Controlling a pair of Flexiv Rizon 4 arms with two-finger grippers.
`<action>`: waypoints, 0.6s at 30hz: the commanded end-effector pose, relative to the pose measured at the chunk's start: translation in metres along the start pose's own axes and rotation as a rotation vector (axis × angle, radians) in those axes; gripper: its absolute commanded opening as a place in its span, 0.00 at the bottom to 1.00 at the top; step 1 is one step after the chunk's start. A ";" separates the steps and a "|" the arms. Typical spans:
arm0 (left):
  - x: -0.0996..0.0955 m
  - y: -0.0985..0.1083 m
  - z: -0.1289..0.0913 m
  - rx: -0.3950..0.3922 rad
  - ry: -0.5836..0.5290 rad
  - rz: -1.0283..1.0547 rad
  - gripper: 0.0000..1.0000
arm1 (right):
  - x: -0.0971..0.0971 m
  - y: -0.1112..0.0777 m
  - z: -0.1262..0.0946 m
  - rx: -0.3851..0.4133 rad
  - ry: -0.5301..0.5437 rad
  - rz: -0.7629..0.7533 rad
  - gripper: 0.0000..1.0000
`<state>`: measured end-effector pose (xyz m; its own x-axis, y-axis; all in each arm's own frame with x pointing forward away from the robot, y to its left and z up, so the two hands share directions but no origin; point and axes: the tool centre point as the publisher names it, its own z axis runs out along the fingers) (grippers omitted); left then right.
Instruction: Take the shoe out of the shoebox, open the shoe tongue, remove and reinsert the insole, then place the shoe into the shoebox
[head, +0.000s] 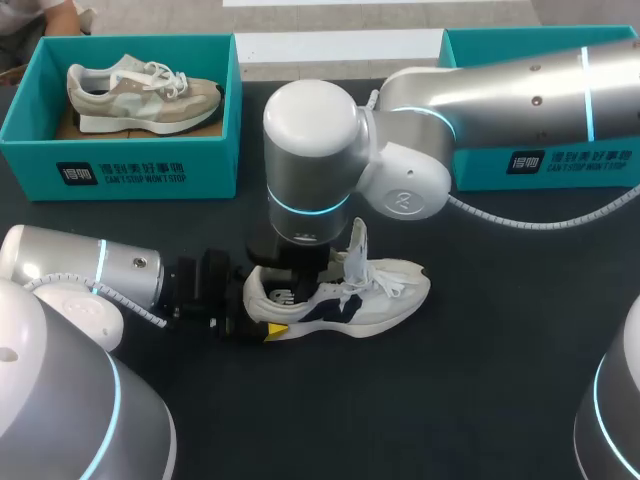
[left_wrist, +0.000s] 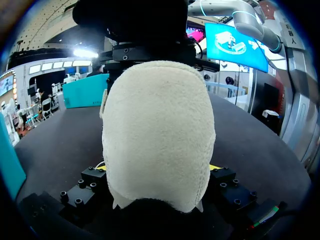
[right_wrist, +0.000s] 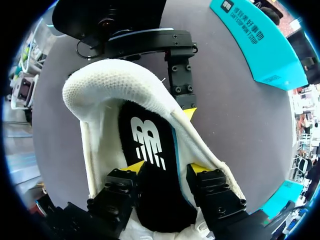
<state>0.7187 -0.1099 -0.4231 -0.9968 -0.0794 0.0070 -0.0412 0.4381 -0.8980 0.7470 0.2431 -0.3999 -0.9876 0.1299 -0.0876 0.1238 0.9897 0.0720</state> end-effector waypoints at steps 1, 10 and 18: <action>0.003 0.003 0.002 0.001 -0.003 0.003 0.00 | 0.009 0.003 0.025 -0.003 0.036 0.007 0.00; 0.003 0.003 0.002 0.001 -0.003 0.003 0.00 | 0.023 -0.012 0.012 0.001 0.040 0.055 0.00; 0.003 0.003 0.002 0.001 -0.003 0.003 0.00 | 0.019 -0.022 -0.014 -0.004 -0.015 0.090 0.00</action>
<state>0.7173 -0.1099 -0.4224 -0.9970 -0.0777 0.0047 -0.0383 0.4371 -0.8986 0.7324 0.2314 -0.3993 -0.9743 0.2130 -0.0732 0.2076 0.9753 0.0750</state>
